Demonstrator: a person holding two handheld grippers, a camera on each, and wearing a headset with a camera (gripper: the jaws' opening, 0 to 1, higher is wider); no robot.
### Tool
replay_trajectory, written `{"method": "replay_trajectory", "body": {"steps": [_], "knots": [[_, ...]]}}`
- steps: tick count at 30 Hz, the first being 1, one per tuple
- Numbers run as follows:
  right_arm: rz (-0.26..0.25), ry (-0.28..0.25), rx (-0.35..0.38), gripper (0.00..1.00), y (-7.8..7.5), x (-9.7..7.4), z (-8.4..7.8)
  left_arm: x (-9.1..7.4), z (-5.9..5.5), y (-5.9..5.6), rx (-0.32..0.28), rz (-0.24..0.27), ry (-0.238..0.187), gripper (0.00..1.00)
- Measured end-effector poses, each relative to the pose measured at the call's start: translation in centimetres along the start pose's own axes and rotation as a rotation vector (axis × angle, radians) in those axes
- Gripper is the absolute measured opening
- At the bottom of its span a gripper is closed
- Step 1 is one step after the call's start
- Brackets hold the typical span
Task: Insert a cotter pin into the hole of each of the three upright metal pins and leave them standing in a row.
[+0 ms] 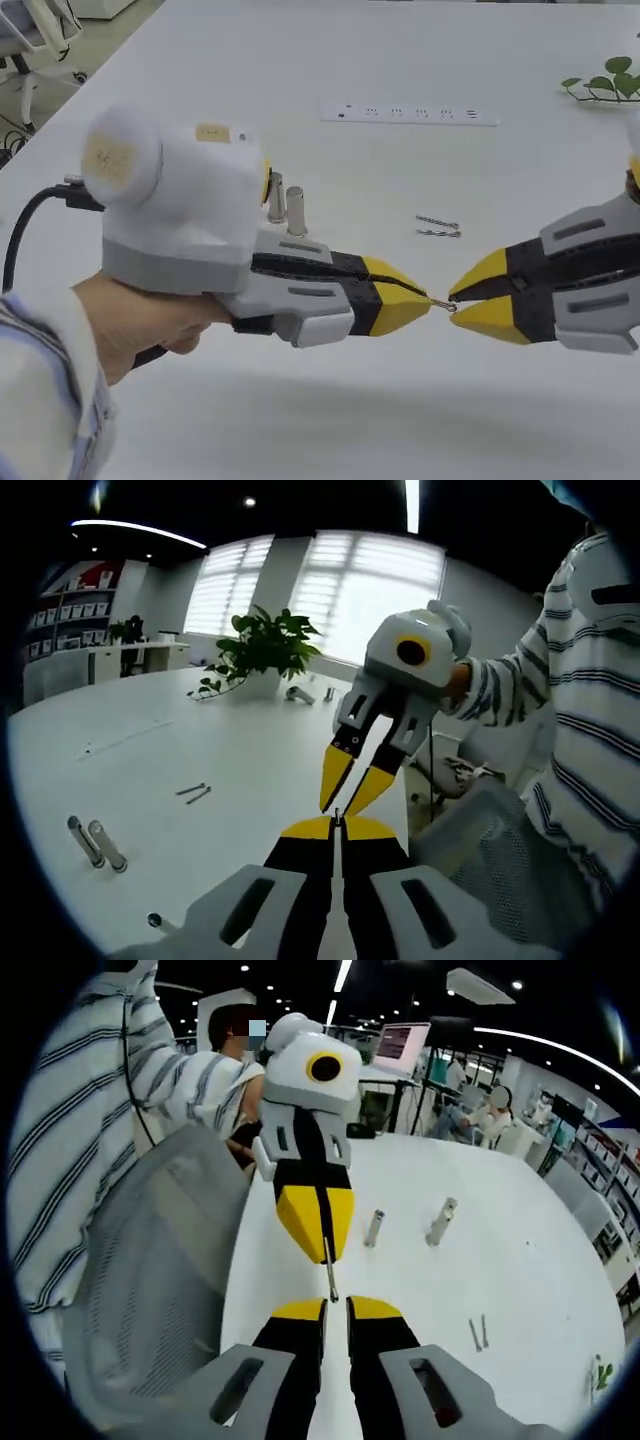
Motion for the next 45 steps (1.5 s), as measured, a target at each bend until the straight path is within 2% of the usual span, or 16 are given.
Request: {"method": "replay_trajectory", "body": {"steps": [8, 10, 16, 21, 33, 45], "knots": [[0.028, 0.003, 0.002, 0.06, 0.7, 0.3, 0.1, 0.1, -0.1, -0.4, 0.020, -0.036, -0.008, 0.00], [0.035, 0.003, 0.004, 0.05, 0.8, 0.4, 0.2, 0.1, 0.0, -0.4, 0.011, -0.040, -0.027, 0.00], [0.052, -0.003, 0.003, 0.05, 1.2, 0.3, 0.3, 0.0, -0.1, -0.7, 0.049, -0.056, -0.022, 0.00], [0.061, -0.005, -0.002, 0.04, 1.3, 0.2, 0.5, -0.1, -0.6, -0.7, 0.087, -0.063, 0.009, 0.00], [0.097, 0.024, -0.032, 0.04, 2.0, 0.3, 0.5, 0.0, -1.6, -0.9, 0.108, -0.080, 0.064, 0.00], [0.096, 0.014, -0.012, 0.03, 1.8, 0.4, 0.8, -0.4, -1.3, -0.7, 0.087, -0.071, 0.059, 0.00]]}}
Point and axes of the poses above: the centre of the closed fingertips' face, and the gripper's own axes: x roughly forward along the fingers, y roughly to its left, z roughly out of its top, the point moved 5 cm from there along -x, roughly backward along the fingers, and after that the axes turned 6 degrees about -y, right-handed, at the moved point
